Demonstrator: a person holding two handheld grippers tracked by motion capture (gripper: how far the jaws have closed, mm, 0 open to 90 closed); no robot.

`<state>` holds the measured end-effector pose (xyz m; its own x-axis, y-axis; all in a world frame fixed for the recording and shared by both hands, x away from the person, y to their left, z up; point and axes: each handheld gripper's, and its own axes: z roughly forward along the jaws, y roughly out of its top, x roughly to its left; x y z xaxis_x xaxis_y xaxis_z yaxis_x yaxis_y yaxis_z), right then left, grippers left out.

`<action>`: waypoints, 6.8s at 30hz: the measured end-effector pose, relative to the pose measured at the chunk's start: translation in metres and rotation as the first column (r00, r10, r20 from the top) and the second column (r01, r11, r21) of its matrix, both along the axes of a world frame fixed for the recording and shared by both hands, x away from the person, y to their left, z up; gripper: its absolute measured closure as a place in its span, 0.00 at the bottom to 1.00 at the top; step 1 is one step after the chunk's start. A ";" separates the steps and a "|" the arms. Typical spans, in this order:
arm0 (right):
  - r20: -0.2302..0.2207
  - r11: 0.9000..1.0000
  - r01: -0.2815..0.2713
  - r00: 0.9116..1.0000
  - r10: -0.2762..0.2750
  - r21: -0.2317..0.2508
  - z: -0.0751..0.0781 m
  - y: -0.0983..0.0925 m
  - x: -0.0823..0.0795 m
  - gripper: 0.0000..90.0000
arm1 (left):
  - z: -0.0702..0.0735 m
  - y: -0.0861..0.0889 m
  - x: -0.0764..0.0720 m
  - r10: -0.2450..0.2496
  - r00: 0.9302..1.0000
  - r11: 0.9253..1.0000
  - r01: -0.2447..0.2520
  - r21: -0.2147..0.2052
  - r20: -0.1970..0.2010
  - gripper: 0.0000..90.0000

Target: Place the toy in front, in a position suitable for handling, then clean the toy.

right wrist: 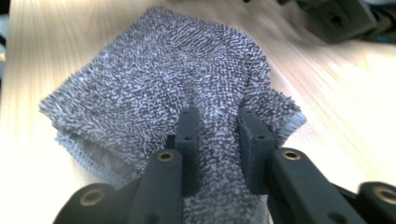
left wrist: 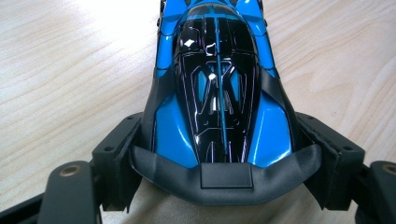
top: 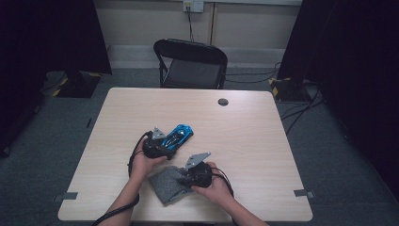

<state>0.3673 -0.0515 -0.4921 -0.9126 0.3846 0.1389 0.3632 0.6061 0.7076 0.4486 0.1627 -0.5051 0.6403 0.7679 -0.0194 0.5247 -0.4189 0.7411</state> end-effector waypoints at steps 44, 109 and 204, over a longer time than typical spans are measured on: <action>-0.006 0.953 0.281 0.959 -0.282 0.113 0.062 -0.074 0.062 0.85 | 0.000 -0.004 0.000 0.030 1.000 1.000 -0.030 0.006 0.002 0.27; 0.064 0.945 0.325 0.944 -0.323 -0.021 0.037 0.018 0.131 0.85 | 0.000 -0.003 0.000 0.025 1.000 1.000 -0.025 0.003 -0.001 0.27; 0.087 0.895 0.421 0.896 -0.436 0.148 0.083 -0.054 0.119 0.84 | 0.000 -0.002 -0.001 0.026 1.000 1.000 -0.026 0.001 -0.001 0.27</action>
<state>0.4864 -0.1056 -0.4093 -0.6750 0.7289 0.1144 0.4798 0.3158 0.8186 0.4472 0.1603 -0.5051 0.6199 0.7844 -0.0198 0.5365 -0.4053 0.7402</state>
